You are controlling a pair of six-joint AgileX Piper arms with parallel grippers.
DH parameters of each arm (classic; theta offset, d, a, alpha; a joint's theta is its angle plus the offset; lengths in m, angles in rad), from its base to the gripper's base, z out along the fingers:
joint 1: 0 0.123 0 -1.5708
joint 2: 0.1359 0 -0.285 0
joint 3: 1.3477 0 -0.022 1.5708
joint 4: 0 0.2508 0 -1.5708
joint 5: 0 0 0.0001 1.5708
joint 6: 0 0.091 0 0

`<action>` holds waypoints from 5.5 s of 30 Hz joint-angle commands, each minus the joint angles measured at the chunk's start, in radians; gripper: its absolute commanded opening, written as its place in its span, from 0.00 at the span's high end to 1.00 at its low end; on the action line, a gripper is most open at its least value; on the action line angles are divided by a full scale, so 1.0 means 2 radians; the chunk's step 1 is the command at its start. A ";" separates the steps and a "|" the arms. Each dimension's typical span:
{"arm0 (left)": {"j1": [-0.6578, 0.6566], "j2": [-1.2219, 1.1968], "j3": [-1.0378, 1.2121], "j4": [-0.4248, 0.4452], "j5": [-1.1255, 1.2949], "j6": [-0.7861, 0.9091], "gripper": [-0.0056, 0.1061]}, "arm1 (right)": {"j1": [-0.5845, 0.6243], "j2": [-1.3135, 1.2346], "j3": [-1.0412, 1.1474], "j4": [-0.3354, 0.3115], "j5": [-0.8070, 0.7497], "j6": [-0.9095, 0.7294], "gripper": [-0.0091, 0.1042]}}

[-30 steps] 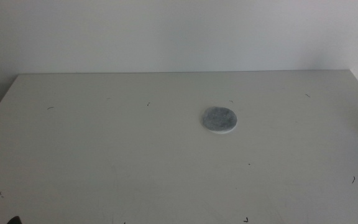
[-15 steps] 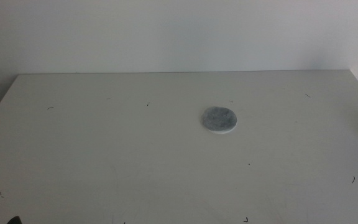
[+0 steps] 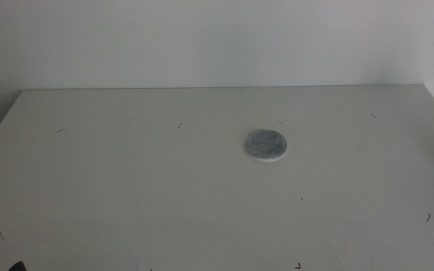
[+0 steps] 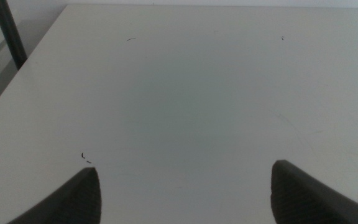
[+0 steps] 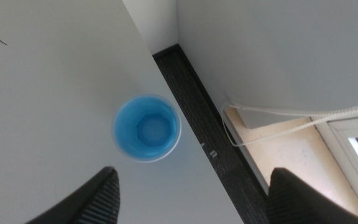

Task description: Place an empty cup on a cup mat.

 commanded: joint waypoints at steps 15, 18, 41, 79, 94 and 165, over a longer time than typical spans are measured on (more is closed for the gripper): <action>0.001 -0.005 -0.003 0.000 -0.034 -0.005 0.01 | -0.015 0.044 0.105 0.006 -0.109 0.014 0.40; 0.001 -0.005 -0.003 0.000 -0.034 -0.005 0.01 | -0.015 0.063 0.105 0.007 -0.122 0.014 0.40; 0.001 -0.005 -0.003 0.000 -0.034 -0.005 0.01 | 0.006 0.139 0.105 0.029 -0.206 0.023 0.47; 0.001 -0.005 -0.003 0.000 -0.034 -0.005 0.01 | 0.159 0.076 0.007 0.056 -0.128 0.019 0.93; 0.001 -0.005 -0.003 0.000 -0.034 -0.005 0.01 | 0.351 0.206 -0.200 0.056 -0.094 0.064 0.93; 0.001 -0.005 -0.003 0.000 -0.034 -0.005 0.01 | 0.376 0.157 -0.258 0.008 -0.006 0.052 0.22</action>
